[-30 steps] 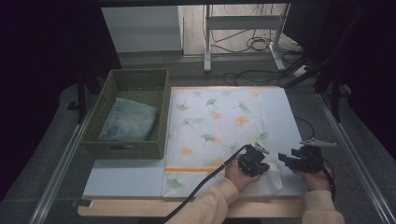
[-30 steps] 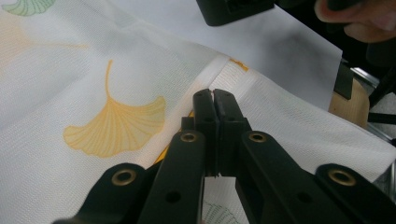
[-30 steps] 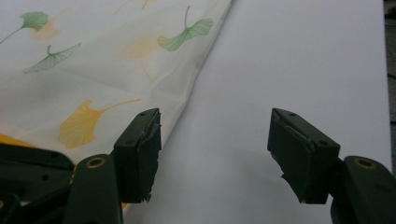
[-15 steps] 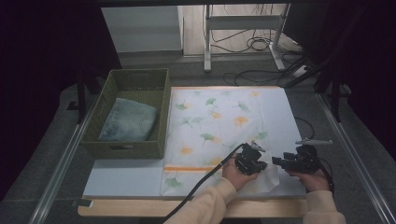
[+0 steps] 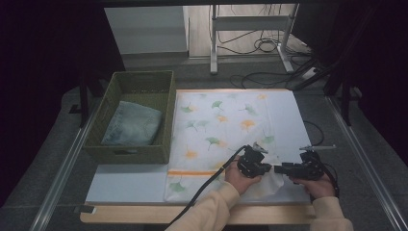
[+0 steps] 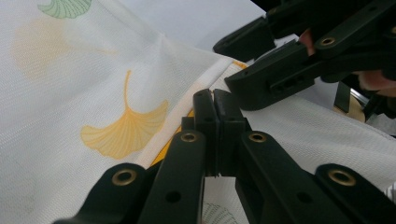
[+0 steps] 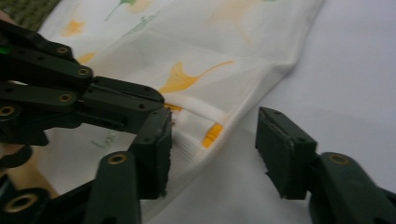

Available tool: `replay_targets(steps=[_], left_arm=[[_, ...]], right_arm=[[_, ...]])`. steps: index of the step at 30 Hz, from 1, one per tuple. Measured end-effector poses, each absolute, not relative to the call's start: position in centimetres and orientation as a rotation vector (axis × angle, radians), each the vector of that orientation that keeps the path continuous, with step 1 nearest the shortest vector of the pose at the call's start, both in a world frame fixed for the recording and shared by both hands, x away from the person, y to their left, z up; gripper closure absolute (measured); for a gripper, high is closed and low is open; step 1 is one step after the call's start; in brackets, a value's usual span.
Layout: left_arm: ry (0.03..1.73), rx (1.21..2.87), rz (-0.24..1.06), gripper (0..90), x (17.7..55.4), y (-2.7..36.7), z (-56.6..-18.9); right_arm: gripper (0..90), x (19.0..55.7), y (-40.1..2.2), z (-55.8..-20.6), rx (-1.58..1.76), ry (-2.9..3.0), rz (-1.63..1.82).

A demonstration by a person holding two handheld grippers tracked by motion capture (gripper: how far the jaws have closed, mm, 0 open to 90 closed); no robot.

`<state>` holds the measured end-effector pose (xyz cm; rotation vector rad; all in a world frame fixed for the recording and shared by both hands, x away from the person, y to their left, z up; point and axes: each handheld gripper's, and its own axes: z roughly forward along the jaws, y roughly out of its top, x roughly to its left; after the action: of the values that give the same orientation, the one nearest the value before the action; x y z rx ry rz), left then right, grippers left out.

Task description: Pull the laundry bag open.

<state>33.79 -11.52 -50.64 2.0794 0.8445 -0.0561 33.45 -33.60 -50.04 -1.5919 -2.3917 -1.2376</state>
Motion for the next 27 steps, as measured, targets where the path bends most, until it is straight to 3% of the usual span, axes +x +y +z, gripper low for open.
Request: replay_targets(steps=[6,9,27], left_arm=[[0.849,2.082,-0.060,90.0,33.8,-11.4,-50.9],[0.854,2.085,-0.065,90.0,33.8,-11.4,-51.2],[0.879,2.108,-0.032,90.0,33.8,-11.2,-51.2]], right_arm=[[74.6,33.4,-33.4,-50.3,-1.544,-2.382,-1.274],[80.5,33.3,-33.3,-50.2,-1.520,-2.389,-1.295],[84.1,33.0,-32.2,-49.7,-1.468,-2.502,-1.300]])
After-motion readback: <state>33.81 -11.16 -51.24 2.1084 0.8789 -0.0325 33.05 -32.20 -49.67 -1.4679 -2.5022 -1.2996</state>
